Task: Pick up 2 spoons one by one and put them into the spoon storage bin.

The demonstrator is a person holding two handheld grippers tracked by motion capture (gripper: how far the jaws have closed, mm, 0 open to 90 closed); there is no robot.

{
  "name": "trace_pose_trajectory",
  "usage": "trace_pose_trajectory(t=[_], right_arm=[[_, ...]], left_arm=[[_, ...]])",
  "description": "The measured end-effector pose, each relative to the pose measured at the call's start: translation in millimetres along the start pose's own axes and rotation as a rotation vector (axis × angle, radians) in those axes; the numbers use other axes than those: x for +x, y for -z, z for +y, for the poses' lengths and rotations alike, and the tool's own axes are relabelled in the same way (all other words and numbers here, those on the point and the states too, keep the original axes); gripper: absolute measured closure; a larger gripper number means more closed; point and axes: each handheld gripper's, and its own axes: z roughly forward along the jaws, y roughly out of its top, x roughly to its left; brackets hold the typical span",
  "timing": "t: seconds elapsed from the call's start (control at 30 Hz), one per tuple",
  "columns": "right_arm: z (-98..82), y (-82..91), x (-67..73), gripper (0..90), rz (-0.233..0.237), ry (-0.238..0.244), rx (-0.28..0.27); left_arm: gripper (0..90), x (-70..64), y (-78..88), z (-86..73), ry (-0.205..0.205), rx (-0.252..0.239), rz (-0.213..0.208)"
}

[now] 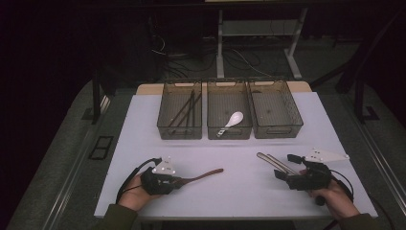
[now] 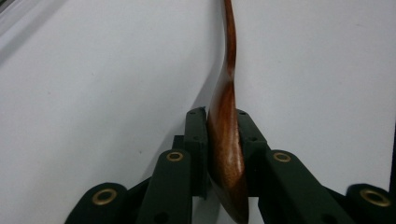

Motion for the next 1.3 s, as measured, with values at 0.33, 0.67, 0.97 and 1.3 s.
trace_pose_trajectory(t=[0.33, 0.67, 0.97, 1.3], right_arm=[[0.2, 0.0, 0.5, 15.6, 0.001, -0.004, 0.000], [0.2, -0.4, 0.0, 15.6, 0.003, 0.002, 0.000], [0.0, -1.8, 0.2, 15.6, 0.001, 0.005, 0.001], [-0.1, -2.5, 0.4, 15.6, 0.002, 0.009, 0.005]], left_arm=[[77.8, 0.8, -0.1, 0.8, 0.012, -0.001, 0.003], [77.9, 2.5, 8.3, 8.0, 0.050, -0.083, 0.055], [77.9, 10.3, 12.2, 24.1, 0.113, -0.158, 0.100], [77.9, 20.7, 10.6, 45.7, 0.150, -0.216, 0.135]])
